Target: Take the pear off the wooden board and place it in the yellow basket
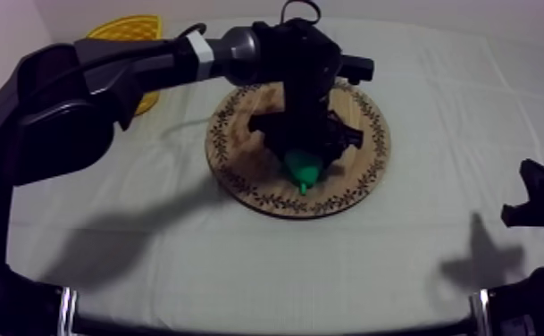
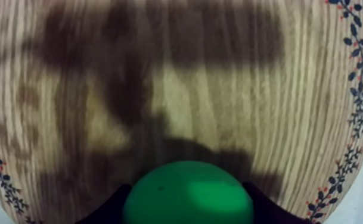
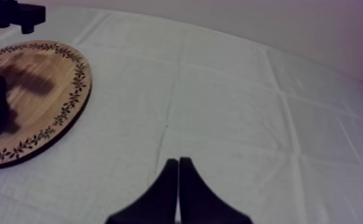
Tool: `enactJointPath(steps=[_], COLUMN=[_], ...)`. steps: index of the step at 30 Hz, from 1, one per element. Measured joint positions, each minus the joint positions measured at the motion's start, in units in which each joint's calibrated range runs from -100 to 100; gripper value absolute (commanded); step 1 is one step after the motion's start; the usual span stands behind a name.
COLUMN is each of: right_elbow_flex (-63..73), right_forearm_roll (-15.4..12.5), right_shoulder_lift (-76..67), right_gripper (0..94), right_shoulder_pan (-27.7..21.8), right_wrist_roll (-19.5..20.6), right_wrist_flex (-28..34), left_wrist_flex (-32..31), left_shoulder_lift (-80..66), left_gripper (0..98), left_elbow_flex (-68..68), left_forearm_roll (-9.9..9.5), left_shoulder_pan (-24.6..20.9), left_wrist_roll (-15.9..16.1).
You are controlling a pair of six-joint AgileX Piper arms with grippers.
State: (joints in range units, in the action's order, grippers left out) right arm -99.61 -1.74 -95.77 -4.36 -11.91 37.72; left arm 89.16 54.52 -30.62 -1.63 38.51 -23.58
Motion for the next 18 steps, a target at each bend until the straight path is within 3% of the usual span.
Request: enactJointPath(steps=[9,18], right_elbow_flex=[0.0,0.0], right_forearm_roll=[0.0,0.0], right_shoulder_lift=[0.0,0.0], right_gripper=[0.5,0.5], right_shoulder_pan=[0.0,0.0], right_wrist_roll=[0.2,0.2], right_wrist_flex=[0.0,0.1], left_wrist_flex=[-1.8,-1.8], left_shoulder_lift=[-9.1,-27.4], left_gripper=[40.8,47.9], left_elbow_flex=[6.8,19.5], left_forearm_roll=[-1.47,-3.11], left_shoulder_pan=[-1.0,-4.0], left_wrist_roll=[0.8,4.1])
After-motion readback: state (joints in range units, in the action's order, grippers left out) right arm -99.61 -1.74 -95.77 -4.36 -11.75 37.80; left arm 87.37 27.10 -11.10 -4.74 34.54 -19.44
